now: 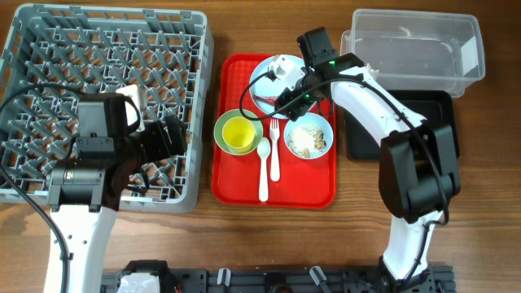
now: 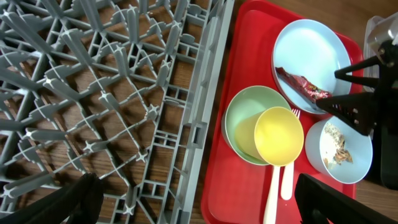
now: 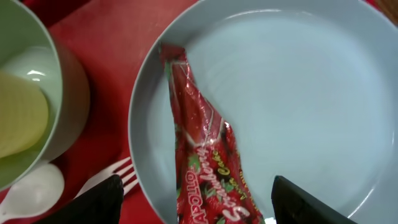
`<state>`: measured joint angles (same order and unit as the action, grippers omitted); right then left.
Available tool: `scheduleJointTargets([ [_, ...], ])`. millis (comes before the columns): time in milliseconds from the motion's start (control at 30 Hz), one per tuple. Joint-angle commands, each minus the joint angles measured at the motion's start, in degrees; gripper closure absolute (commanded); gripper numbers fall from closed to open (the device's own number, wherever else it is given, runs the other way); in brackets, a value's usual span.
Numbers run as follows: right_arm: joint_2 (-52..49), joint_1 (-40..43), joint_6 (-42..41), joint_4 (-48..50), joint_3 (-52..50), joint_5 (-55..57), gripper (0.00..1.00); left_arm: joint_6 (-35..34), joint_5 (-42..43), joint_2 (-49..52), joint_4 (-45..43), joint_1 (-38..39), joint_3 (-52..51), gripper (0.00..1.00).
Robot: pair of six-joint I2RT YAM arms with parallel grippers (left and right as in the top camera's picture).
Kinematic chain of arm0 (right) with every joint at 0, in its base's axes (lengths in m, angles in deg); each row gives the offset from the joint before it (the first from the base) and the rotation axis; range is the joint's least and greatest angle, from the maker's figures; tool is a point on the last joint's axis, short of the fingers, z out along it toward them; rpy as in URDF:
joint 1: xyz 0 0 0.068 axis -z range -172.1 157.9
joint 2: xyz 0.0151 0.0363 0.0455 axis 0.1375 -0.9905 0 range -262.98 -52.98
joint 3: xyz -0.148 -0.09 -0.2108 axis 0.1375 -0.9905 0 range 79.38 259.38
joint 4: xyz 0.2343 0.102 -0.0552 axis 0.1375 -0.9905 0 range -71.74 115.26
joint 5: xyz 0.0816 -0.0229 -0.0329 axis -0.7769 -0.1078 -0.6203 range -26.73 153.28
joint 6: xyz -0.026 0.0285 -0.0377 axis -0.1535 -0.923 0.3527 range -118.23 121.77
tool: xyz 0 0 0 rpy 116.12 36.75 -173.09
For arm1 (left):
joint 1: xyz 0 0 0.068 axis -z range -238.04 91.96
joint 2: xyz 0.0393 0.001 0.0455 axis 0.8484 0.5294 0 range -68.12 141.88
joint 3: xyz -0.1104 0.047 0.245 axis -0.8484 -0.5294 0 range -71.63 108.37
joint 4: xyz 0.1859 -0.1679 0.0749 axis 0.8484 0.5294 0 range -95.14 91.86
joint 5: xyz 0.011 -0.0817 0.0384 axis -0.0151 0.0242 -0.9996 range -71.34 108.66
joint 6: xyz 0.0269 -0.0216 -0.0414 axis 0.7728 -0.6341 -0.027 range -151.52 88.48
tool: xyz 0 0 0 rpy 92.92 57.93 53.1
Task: Sort waste into correct bins and load items into the dishwasher rack
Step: 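Return the right gripper to the plate and grasp the red wrapper, then carry the red wrapper to the clear bin and drop it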
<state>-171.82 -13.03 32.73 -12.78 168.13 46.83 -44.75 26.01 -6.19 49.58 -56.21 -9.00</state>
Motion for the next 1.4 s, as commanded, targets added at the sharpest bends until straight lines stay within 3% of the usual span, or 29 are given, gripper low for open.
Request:
scheduleJointTargets([
  [0, -2.5, -0.3, 0.3, 1.2, 0.4, 0.2, 0.24, -0.7, 0.7, 0.0, 0.1, 0.3, 1.0, 0.0],
  [467, -4.8, -0.3, -1.6, 4.5, 0.4, 1.7, 0.31, -0.7, 0.7, 0.0, 0.0, 0.3, 1.0, 0.0],
  [933, -6.9, -1.2, -1.7, 4.4, 0.0, 2.7, 0.32, -0.7, 0.7, 0.0, 0.0, 0.3, 1.0, 0.0],
  [1200, -7.6, -1.4, -4.4, 5.0, 0.0, 2.8, 0.56, -0.7, 0.7, 0.0, 0.0, 0.3, 1.0, 0.0],
  [1300, -7.5, -1.4, -7.4, 5.2, 0.1, 3.9, 0.76, -0.7, 0.7, 0.0, 0.0, 0.3, 1.0, 0.0],
  [1367, -7.0, -1.3, -10.9, 5.2, 0.3, 5.9, 0.96, -0.7, 0.7, 0.0, 0.0, 0.3, 1.0, 0.0],
])
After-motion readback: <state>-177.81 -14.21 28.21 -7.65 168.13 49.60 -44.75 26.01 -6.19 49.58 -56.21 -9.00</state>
